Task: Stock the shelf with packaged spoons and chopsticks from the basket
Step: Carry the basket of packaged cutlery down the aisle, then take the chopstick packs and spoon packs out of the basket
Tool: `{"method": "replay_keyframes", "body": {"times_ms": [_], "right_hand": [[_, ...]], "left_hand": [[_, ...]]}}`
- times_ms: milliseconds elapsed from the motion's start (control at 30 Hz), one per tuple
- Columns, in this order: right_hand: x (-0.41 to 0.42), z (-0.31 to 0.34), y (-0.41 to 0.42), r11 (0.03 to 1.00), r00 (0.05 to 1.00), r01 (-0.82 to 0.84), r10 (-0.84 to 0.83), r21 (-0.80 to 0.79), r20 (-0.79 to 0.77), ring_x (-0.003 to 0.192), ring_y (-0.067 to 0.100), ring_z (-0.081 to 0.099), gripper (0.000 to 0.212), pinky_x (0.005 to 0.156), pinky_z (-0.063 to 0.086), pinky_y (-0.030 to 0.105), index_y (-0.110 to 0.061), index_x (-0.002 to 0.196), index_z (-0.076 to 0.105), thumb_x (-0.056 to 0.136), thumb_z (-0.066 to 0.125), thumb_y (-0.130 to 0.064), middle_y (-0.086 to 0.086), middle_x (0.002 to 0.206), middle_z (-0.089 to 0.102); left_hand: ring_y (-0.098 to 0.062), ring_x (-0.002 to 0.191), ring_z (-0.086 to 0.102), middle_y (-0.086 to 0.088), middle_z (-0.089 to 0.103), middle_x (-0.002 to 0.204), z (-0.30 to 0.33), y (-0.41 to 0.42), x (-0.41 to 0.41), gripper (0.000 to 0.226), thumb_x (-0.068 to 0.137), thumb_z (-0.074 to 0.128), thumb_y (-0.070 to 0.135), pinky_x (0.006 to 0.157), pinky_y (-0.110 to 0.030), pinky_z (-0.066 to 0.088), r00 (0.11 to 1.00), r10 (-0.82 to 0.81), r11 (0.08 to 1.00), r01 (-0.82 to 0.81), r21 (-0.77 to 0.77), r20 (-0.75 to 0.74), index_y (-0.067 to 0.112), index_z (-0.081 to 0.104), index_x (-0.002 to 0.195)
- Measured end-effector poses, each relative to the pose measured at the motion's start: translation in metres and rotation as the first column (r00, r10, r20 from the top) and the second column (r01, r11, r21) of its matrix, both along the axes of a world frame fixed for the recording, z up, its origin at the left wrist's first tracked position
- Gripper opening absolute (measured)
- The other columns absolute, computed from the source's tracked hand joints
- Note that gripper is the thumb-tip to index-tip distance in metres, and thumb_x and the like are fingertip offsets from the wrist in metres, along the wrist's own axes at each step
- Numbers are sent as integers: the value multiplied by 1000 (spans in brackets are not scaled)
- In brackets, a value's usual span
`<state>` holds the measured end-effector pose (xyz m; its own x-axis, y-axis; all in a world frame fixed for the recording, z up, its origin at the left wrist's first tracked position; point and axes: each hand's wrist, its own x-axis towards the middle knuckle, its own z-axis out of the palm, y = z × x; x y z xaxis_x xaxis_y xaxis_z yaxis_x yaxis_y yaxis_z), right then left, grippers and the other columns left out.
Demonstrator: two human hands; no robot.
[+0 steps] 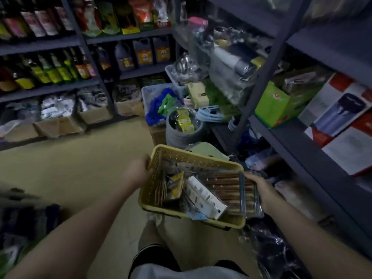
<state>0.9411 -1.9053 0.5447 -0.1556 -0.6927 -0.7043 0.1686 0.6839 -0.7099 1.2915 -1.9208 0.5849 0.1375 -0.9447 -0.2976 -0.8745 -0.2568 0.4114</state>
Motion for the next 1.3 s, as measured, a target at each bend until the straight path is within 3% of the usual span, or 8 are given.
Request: {"method": "replay_keyframes", "body": {"times_ms": [367, 500, 733, 900, 1000, 1100, 1200, 1300], "right_hand": [[97, -36, -176, 883, 865, 449, -468, 137, 181, 70, 32, 74, 35, 61, 59, 40, -7, 104, 68, 85, 61, -36, 15, 82, 76], [109, -64, -218, 791, 776, 567, -607, 229, 173, 99, 43, 67, 88, 86, 51, 62, -7, 110, 69, 37, 89, -51, 21, 111, 70], [97, -106, -259, 690, 702, 656, -707, 307, 89, 101, 38, 67, 88, 90, 51, 58, -10, 111, 69, 35, 91, -50, 17, 110, 70], [100, -106, -273, 692, 722, 685, -686, 227, -90, 91, 35, 68, 40, 88, 53, 55, -14, 93, 67, 75, 69, -50, 16, 97, 70], [106, -100, -276, 819, 744, 565, -455, 97, -489, 104, 37, 60, 63, 94, 49, 54, -14, 109, 58, 71, 64, -64, 18, 115, 63], [116, -82, -276, 999, 355, 25, -44, -37, -934, 123, 38, 46, 54, 104, 39, 48, -2, 131, 45, 88, 56, -33, 20, 133, 49], [136, -67, -292, 894, 335, -436, 270, 106, -903, 121, 34, 51, 53, 101, 41, 43, -9, 127, 52, 89, 38, -43, 15, 133, 53], [141, -69, -310, 732, 95, -515, 566, 446, -819, 136, 33, 35, 69, 113, 25, 46, -11, 141, 34, 87, 43, -54, 14, 148, 37]], "left_hand": [[-33, 76, 59, -17, 63, 87, -23, -348, 24, 18, 89, 46, 23, 69, -43, 52, 916, -402, 915, 402, -34, 19, 11, 47, 102], [-29, 69, 51, -16, 58, 85, -43, -426, 5, 12, 91, 43, 21, 60, -36, 41, 903, -429, 903, 429, 28, 7, 14, 42, 101], [-38, 95, 57, -24, 59, 107, -119, -479, -23, 25, 86, 41, 5, 78, -41, 46, 903, -427, 892, 429, 141, -46, 7, 45, 110], [-36, 112, 52, -17, 55, 125, -151, -485, -31, 42, 82, 43, 3, 101, -48, 38, 900, -432, 898, 435, 61, -51, 17, 41, 122], [-37, 118, 48, -19, 48, 132, -152, -489, -30, 47, 83, 46, 7, 97, -48, 40, 881, -467, 882, 471, 37, -72, 19, 38, 127], [-43, 109, 49, -25, 49, 122, -138, -464, -26, 42, 80, 52, 11, 92, -50, 42, 810, -583, 795, 585, -161, 63, 5, 46, 121], [-40, 88, 60, -22, 60, 101, -128, -428, -14, 32, 80, 44, 21, 88, -44, 35, 630, -762, 555, 755, -349, 150, 4, 56, 104], [-36, 95, 61, -18, 61, 107, -124, -410, 1, 28, 82, 42, 23, 86, -40, 45, 520, -851, 487, 834, -259, 73, 11, 55, 104]]}}
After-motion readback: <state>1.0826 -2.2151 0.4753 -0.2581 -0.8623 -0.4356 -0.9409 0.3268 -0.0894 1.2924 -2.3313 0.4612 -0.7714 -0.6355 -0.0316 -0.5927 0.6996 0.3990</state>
